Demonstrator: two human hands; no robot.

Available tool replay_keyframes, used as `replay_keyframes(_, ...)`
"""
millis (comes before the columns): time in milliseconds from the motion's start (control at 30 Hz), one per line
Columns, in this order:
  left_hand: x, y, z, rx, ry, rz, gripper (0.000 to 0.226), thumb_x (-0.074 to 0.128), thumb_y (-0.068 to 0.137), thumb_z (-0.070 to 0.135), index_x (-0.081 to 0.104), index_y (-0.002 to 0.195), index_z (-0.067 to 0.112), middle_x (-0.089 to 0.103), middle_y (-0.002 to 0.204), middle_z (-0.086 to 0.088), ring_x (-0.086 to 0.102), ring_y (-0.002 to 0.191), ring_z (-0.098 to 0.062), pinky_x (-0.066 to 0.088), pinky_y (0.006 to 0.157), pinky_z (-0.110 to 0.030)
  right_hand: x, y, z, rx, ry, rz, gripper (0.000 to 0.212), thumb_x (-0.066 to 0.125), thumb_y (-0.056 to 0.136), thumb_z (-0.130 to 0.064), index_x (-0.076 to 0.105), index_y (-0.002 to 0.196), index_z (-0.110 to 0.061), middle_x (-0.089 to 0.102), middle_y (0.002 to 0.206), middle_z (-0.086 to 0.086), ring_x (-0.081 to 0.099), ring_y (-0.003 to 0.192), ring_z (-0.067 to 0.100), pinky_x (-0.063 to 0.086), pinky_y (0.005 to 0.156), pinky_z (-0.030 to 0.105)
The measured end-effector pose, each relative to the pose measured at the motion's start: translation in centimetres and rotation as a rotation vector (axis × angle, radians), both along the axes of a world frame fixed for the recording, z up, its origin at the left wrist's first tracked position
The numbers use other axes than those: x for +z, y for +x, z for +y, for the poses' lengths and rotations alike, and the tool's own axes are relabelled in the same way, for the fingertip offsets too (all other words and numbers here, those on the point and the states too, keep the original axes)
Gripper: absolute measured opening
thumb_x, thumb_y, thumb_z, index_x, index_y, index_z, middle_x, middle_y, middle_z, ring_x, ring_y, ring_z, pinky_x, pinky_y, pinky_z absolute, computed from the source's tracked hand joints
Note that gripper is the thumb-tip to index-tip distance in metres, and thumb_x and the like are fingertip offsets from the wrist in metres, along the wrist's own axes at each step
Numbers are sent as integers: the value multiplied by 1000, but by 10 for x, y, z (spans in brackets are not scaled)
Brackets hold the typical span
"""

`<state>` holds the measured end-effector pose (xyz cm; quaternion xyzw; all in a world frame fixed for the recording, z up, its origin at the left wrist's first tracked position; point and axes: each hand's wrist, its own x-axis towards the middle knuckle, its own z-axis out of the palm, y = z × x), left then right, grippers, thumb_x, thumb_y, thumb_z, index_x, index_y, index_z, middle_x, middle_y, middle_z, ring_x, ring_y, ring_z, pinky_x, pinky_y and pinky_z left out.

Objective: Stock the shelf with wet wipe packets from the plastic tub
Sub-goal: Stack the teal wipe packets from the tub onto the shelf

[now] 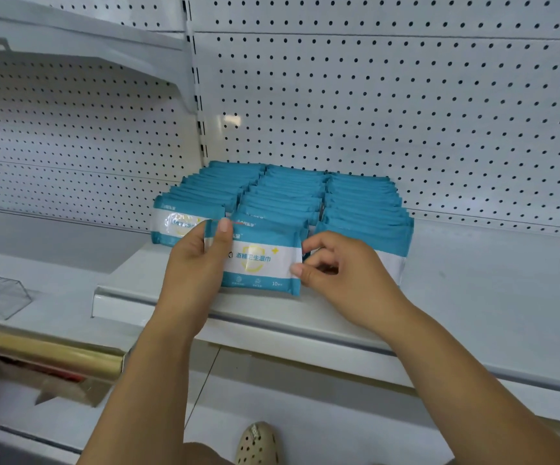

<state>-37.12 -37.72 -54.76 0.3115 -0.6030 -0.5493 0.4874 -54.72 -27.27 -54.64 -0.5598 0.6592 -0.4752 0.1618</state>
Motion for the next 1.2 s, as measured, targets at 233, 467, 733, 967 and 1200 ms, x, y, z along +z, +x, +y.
replay_keyframes(233, -9, 6, -12, 117, -306, -324, 95, 94, 64, 31, 40, 142, 40, 54, 120, 22, 50, 103, 21, 38, 79, 1, 2, 1, -2, 46, 41, -147, 7, 73, 90, -12, 69, 84, -14, 74, 72, 1, 72, 72, 15, 59, 76, 29)
replay_keyframes(467, -21, -6, -19, 169, -607, -601, 84, 90, 65, 42, 54, 141, 35, 47, 142, 11, 32, 131, -8, 33, 111, -40, -5, 1, -7, -56, 47, 72, 12, 78, 86, -17, 68, 80, -14, 72, 69, -2, 69, 65, 9, 58, 71, 30)
replay_keyframes(733, -15, -19, -31, 102, -779, -875, 75, 78, 78, 53, 47, 146, 42, 34, 156, 20, 16, 143, -11, 11, 111, -37, 4, -29, 10, -311, -46, 457, 54, 92, 65, -30, 67, 113, -23, 58, 106, -14, 48, 107, 10, 37, 92, 24)
replay_keyframes(967, -8, -19, -47, -110, -798, -897, 90, 80, 72, 56, 38, 150, 40, 22, 160, 27, 3, 146, 7, -4, 118, -28, 4, -49, 12, -360, 205, 640, 98, 84, 69, -52, 34, 152, -33, 13, 166, -9, 1, 152, 8, -4, 120, 34)
replay_keyframes(1200, -5, -40, -57, -14, -940, -985, 90, 72, 82, 55, 27, 157, 33, 18, 167, 10, 11, 154, -12, -6, 124, -34, 5, -54, -2, -333, 274, 726, 98, 76, 80, -50, 20, 158, -30, 14, 167, -6, 0, 154, 11, -8, 120, 37)
